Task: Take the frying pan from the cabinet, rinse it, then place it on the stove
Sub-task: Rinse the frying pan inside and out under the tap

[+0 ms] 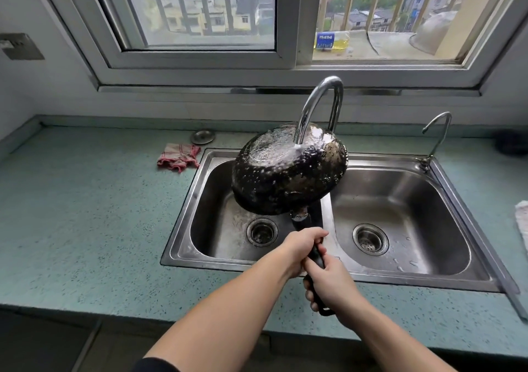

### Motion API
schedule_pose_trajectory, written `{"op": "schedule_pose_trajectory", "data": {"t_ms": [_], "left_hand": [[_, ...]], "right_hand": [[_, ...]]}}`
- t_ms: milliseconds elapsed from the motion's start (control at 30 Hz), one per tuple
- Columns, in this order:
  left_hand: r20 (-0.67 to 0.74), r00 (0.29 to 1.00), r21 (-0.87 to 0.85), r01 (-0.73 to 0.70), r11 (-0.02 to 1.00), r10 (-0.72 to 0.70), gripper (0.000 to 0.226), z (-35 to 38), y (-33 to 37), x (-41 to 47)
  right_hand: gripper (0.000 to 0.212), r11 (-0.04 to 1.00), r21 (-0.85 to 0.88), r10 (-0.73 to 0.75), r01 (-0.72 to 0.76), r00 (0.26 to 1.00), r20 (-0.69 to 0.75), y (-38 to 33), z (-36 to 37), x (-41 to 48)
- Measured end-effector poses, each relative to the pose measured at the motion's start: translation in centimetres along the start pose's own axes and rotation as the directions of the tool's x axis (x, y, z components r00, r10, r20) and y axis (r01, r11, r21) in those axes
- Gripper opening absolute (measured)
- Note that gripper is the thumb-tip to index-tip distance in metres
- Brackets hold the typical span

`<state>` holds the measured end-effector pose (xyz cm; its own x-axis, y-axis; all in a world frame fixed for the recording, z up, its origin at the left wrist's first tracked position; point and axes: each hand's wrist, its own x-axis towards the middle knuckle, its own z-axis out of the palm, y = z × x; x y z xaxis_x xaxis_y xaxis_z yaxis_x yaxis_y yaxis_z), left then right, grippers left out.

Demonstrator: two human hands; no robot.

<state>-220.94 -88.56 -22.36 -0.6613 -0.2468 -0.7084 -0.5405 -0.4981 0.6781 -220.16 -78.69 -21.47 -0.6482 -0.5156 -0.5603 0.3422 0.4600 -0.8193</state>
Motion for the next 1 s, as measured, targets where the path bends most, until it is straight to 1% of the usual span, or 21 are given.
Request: {"op": "schedule_pose_trajectory", "data": {"t_ms": [167, 300, 600, 800, 1000], "left_hand": [[-0.037, 0.999, -0.033, 0.011, 0.999, -0.013, 0.039, 0.0, 0.7, 1.0], [-0.041, 0.999, -0.054, -0.009, 0.999, 0.006, 0.039, -0.1, 1.3, 1.5], [-0.076, 0.997, -0.061, -0.008, 0.998, 0.003, 0.037, -0.1, 2.7, 2.1], [-0.103, 0.995, -0.096, -0.02, 0.995, 0.011, 0.033, 0.0, 1.8, 1.9], [-0.115, 0.993, -0.063, -0.039, 0.997, 0.031, 0.03, 0.0, 0.7, 1.0]], "right_hand": [[0.021, 1.0, -0.012, 0.001, -0.001, 1.0, 0.015, -0.4, -0.3, 1.4], [0.016, 1.0, -0.003, -0.011, 0.012, 0.999, 0.039, -0.9, -0.5, 2.2], [0.02, 1.0, -0.007, -0.006, 0.007, 0.998, 0.06, -2.0, -0.8, 3.7], [0.014, 1.0, 0.001, -0.012, 0.012, 0.999, 0.046, -1.6, -0.7, 3.1], [0.017, 1.0, -0.003, -0.029, 0.03, 0.999, 0.032, -0.8, -0.4, 1.5]]}}
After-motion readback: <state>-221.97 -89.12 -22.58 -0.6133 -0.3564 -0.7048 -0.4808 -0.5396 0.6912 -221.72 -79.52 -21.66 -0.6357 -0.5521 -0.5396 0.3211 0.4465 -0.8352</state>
